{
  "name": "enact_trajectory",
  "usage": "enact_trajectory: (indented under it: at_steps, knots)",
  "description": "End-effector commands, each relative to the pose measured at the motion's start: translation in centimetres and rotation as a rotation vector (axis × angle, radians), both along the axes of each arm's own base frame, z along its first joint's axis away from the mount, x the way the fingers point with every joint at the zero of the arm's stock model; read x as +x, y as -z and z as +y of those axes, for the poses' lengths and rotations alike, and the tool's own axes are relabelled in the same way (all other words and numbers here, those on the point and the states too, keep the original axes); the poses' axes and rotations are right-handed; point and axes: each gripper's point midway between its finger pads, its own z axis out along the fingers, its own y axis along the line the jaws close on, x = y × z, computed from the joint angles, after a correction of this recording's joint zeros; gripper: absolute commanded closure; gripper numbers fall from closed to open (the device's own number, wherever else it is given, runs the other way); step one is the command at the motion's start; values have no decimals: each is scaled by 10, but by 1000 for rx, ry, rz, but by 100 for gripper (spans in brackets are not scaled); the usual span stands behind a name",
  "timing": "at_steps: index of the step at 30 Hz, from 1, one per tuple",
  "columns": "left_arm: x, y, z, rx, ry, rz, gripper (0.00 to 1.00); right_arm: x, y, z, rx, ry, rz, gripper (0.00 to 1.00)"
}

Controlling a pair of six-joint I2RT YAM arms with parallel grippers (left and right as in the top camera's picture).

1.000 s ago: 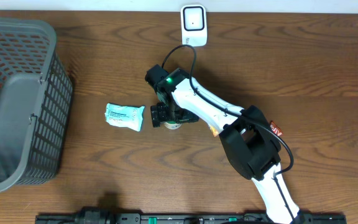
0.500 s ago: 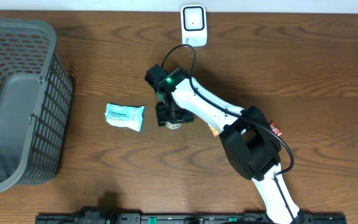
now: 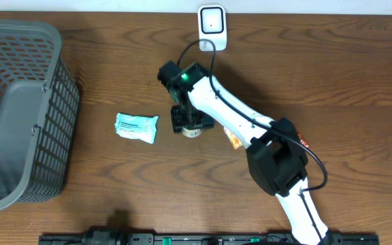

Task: Scan the item barcode
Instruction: 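Lift the bottle with the right gripper and tilt it toward the wipes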

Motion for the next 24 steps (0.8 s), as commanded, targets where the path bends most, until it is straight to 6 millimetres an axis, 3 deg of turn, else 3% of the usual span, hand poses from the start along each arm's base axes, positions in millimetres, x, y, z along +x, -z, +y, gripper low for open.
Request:
enact_trajectory:
  at_steps: [1,8,14,24]
  knots:
    - [-5,1,1,-12,-2,-16,16,10,-28,5,48,-27,-24,36]
    - [-4,1,1,-12,-2,-15,16,-19,-69,5,156,-124,127,39]
    - [-5,1,1,-12,-2,-16,16,-45,-77,7,228,-186,257,39]
    - [-5,0,1,-12,-2,-16,16,-53,-83,18,300,-173,307,35]
